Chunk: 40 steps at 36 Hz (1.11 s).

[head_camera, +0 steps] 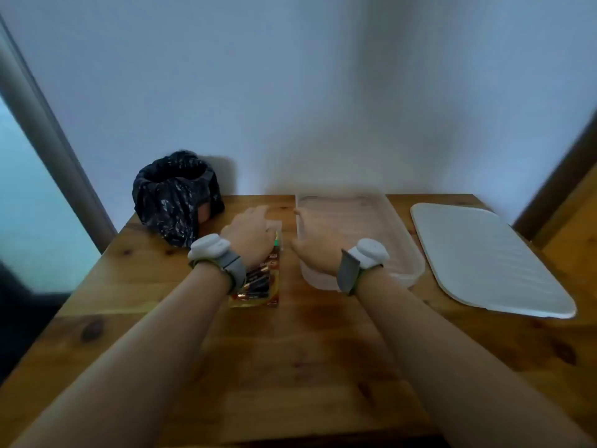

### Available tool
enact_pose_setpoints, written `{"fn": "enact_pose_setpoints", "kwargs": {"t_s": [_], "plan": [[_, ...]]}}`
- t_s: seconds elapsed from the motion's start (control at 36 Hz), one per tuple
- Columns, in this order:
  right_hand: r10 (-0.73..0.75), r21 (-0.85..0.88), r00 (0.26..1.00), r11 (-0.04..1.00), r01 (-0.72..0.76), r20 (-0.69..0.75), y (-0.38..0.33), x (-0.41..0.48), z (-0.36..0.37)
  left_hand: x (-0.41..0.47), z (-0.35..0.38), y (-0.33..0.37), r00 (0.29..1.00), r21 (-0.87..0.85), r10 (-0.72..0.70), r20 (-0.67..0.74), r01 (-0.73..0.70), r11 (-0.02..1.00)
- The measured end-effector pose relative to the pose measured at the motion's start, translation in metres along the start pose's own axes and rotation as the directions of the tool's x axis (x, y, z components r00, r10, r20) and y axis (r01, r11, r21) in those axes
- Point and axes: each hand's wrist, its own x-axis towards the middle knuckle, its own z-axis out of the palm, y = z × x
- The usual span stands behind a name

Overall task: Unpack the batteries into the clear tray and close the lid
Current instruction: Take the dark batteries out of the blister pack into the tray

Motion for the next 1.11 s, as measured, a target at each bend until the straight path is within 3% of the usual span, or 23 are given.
{"fn": "enact_pose_setpoints", "kwargs": {"t_s": [0.39,0.67,1.11], "plan": [[0.002,-0.069,0.999,0.998,0.001,0.047,0.002,0.000,0.012,0.011,0.021,-0.021,0.997,-0.054,-0.069,0.044,0.071,0.996],[0.014,-0.099,0.999,0.995,-0.010,0.049,0.000,-0.004,0.009,0.015,0.035,-0.026,0.992,-0.125,-0.122,-0.041,0.116,0.985],[-0.084,-0.230,0.996,0.970,0.082,0.002,-0.004,0.018,0.008,0.014,0.031,-0.037,0.997,-0.193,-0.066,-0.031,0.059,0.979]]}}
